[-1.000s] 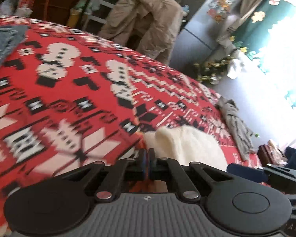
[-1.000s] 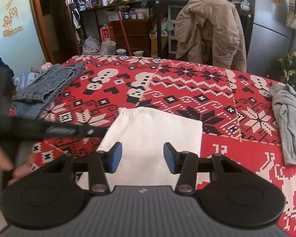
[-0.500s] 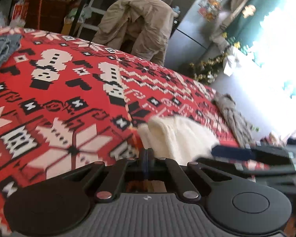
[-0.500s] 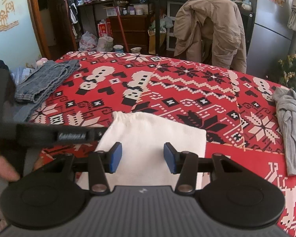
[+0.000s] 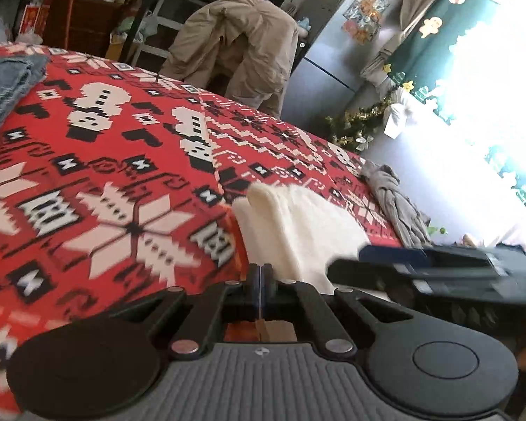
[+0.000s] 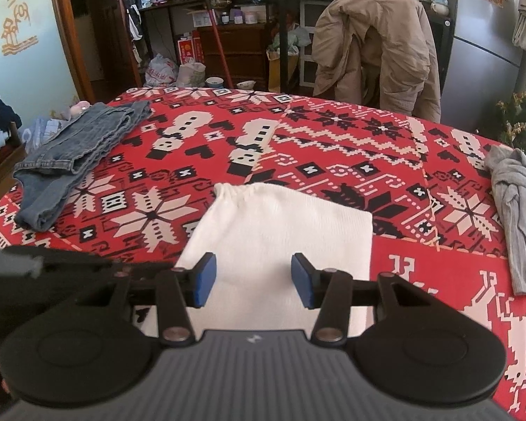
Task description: Fold clothes
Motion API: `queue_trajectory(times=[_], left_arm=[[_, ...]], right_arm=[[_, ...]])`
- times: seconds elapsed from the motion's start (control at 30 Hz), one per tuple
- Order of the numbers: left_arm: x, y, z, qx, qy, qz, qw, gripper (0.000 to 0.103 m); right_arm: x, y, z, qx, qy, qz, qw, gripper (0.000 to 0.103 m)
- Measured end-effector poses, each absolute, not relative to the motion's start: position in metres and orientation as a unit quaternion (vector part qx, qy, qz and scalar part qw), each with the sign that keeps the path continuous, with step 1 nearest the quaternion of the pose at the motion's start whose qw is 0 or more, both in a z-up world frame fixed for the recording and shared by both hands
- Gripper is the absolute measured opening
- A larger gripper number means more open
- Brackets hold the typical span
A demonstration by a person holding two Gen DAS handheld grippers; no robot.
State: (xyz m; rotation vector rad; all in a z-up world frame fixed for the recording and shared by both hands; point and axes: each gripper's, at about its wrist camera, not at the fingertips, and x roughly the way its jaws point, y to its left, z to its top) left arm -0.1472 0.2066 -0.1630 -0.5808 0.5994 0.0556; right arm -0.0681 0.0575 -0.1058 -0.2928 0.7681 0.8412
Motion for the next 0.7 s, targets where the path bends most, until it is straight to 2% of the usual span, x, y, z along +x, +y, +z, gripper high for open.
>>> queue_trajectory(times=[0.4,0.7], left_arm=[[-0.101,0.226,-0.167,-0.295,0.28,0.026,0.913,0.0],[-0.099,0.251,-0.161,-0.309,0.265,0.056,0.912,0.0]], right_arm=[[-0.058,0.067,-0.107,-0.139,0.364,0.392,0.834,0.053],[-0.054,0.07,-0.107,-0.137,0.363,0.393,0.834,0.055]])
